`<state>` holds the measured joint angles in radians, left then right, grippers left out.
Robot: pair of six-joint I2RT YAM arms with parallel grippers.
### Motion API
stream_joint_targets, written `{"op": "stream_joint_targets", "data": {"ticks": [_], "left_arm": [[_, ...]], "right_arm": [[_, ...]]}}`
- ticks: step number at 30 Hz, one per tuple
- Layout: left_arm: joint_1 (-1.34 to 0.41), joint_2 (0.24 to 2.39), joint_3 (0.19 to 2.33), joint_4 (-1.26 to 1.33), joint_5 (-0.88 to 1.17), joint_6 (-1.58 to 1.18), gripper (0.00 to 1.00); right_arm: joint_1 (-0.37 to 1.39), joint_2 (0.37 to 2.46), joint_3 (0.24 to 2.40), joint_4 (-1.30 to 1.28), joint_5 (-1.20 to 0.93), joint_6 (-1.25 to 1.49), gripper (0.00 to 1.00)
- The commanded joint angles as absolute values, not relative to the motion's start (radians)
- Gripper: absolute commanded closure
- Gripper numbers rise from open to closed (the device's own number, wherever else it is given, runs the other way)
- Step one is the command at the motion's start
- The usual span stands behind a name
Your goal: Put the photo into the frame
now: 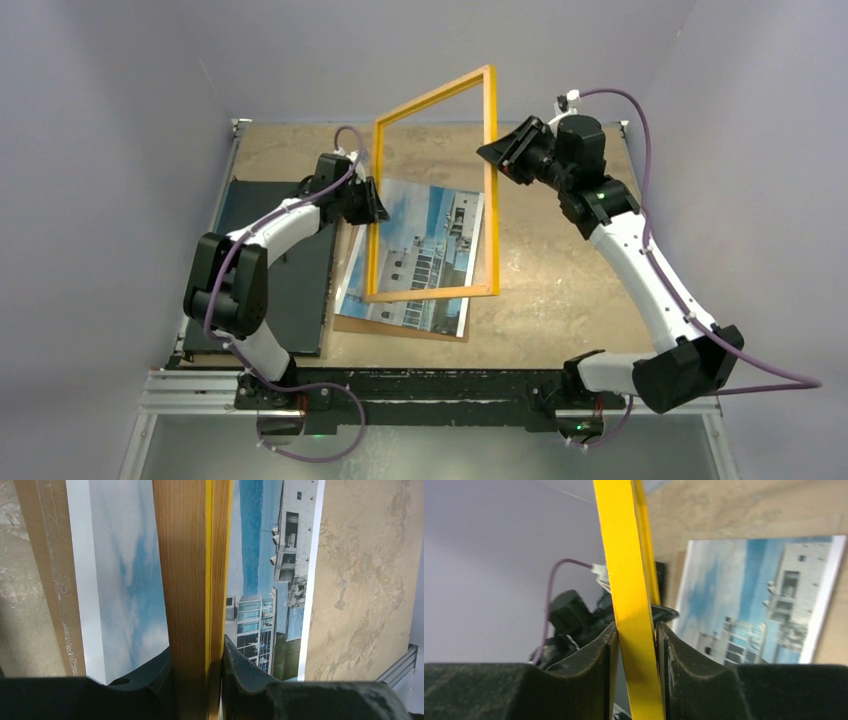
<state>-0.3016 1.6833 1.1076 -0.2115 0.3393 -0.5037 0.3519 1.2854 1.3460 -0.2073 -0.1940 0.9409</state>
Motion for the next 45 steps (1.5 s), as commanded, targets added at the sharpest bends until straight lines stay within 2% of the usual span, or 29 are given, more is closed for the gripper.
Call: {"op": "stream_joint_targets", "data": {"ticks": [1,5,10,12,16,24,32,37,42,45], "left_arm": [[-0.302,1.612,1.15,-0.138,0.366,-0.499,0.95],[-0.302,1.604,1.151,-0.138,0.383,-0.505,0.94],[-0.304,1.604,1.157,-0.134,0.424,-0.51,0.9],[-0.307,1.608,1.172,-0.138,0.45,-0.509,0.77],[-0.342,1.611,1.194,-0.154,0.454,-0.479,0.55],[-0.378,1.636,1.197,-0.166,0.459,-0.412,0.33],[-0.386,1.696,1.208,-0.242,0.241,-0.145,0.36],[-0.416,1.787,1.221,-0.298,0.075,-0.015,0.4],[-0.423,1.809,1.209,-0.291,0.048,-0.005,0.42],[-0.426,1.8,1.196,-0.278,0.052,0.028,0.43]], "right_arm": [[0.357,1.306,1.333,-0.333,-0.22,0.849,0.64],[0.353,1.303,1.305,-0.313,-0.249,0.843,0.65],[0.338,1.307,1.294,-0.327,-0.253,0.821,0.91],[0.316,1.31,1.292,-0.354,-0.236,0.805,0.99],[0.218,1.285,1.231,-0.351,-0.272,0.775,1.0],[0.011,1.211,1.147,-0.35,-0.404,0.736,1.0],[-0.121,1.212,1.189,-0.444,-0.432,0.623,1.0],[-0.129,1.256,1.251,-0.557,-0.222,0.511,1.0],[-0.129,1.282,1.197,-0.554,-0.085,0.491,0.85],[-0.129,1.296,1.166,-0.547,-0.037,0.489,0.81]]}}
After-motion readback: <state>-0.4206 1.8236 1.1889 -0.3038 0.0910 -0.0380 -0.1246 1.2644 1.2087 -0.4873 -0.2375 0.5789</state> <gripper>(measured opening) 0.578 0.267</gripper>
